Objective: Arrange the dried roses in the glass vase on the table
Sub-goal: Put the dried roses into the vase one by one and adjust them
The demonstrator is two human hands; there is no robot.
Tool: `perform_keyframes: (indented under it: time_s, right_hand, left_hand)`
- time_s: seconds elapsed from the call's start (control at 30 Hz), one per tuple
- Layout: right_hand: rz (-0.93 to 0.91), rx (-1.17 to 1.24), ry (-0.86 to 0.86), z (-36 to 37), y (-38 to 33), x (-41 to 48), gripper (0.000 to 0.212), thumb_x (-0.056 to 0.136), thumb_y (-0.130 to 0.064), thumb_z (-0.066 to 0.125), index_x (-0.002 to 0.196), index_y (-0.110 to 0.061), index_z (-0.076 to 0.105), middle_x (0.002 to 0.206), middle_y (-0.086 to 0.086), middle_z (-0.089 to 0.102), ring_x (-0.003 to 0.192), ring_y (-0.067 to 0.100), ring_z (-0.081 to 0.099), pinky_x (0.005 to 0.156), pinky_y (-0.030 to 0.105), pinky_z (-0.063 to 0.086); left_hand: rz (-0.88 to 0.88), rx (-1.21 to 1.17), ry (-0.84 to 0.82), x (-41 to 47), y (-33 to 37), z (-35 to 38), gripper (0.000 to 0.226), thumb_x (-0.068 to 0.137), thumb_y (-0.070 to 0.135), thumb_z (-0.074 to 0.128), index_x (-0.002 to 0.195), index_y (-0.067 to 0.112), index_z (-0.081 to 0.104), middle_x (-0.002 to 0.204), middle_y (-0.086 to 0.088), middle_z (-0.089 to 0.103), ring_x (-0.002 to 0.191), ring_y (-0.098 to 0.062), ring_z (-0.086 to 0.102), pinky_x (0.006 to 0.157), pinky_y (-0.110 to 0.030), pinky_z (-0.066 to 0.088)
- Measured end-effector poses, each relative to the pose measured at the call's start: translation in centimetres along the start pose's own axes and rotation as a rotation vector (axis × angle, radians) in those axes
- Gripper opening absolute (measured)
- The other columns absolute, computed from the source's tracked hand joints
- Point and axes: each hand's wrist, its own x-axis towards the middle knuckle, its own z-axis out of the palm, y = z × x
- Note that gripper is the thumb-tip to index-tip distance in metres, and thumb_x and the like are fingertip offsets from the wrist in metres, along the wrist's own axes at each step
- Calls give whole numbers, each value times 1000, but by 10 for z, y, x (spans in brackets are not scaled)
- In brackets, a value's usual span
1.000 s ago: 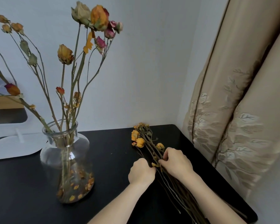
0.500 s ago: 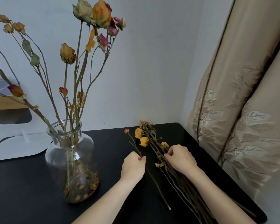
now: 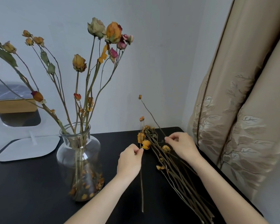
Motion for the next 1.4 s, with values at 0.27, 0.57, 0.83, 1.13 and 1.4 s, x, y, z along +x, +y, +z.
perform_keyframes:
  time_s: [0.27,0.57,0.83,1.13,1.4]
  right_hand:
    - [-155,503,94,-28,-72,-18,16,91,-27,56,83,-22,68,58,-7,50,54,3,46,56,14,39]
    - [-347,826,46,-46,-151,-55,19,91,-26,56,81,-18,70,51,-10,47,43,-1,39,42,10,33]
    - [-513,983,54,-44,-212,-74,21,93,-25,54,77,-19,68,48,-11,42,43,2,35,42,13,30]
    - [-583,1052,61,-38,-252,-72,20,94,-19,54,78,-14,66,49,-10,43,43,1,35,43,11,30]
    - [-549,1008,79,-27,-248,-66,19,94,-20,52,84,-13,66,54,-7,42,46,0,38,44,10,32]
  left_hand:
    - [153,-124,112,-30,22,-52,16,92,25,54,78,17,59,60,1,56,53,-6,51,52,-13,40]
    - [257,-237,321,-95,44,-146,10,83,33,58,80,29,67,67,20,62,64,4,56,57,-10,43]
    - [395,-241,632,-89,76,-226,18,85,33,57,92,21,69,68,17,64,60,6,55,58,-15,41]
    - [418,-86,668,-48,98,-241,16,91,23,56,97,14,68,73,12,65,56,1,58,54,-3,44]
    - [281,-13,574,-38,73,-222,20,90,22,57,101,10,69,74,7,65,48,-4,53,51,1,40]
